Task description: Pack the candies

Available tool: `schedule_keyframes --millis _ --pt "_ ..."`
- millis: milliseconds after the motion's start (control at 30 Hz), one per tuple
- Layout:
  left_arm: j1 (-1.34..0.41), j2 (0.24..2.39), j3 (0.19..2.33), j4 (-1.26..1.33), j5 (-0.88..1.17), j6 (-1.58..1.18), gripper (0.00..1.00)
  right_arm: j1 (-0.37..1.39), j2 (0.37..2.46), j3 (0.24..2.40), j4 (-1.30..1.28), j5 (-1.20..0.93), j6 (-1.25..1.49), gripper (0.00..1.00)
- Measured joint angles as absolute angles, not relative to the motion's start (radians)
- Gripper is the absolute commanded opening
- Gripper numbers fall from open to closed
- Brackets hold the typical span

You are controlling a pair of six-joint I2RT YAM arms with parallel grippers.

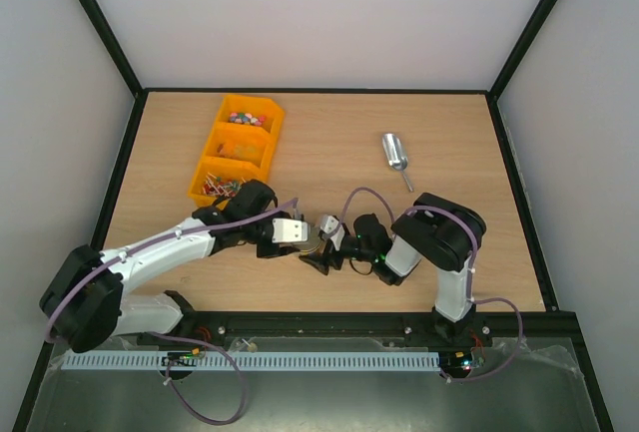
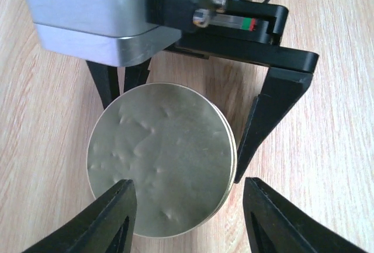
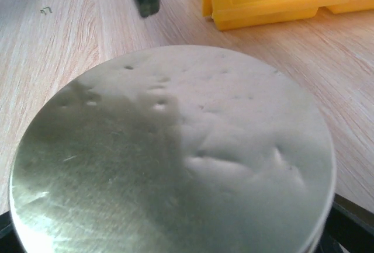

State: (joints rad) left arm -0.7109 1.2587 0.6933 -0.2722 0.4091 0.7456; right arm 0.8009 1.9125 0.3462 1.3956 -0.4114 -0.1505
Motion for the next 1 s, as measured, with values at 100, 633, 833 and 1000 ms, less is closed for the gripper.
schedule_keyframes --millis 100,633,833,1000 --pt "-0.726 1.26 0.685 -0.259 0.41 0.772 0.47 0.801 1.928 0.346 1.426 -0.4 -0.15 0.91" --pt "-0.815 1.356 0.683 -0.16 0.328 0.821 0.26 0.812 1.953 0.338 1.477 -0.375 -0.15 0.73" --pt "-0.826 1.323 0.638 -0.113 0.297 0.843 0.22 0.814 1.952 0.315 1.504 -0.364 -0.15 0.64" --pt "-0.827 1.282 0.603 -0.107 0.281 0.866 0.19 0.817 1.948 0.294 1.523 -0.361 -0.151 0.6"
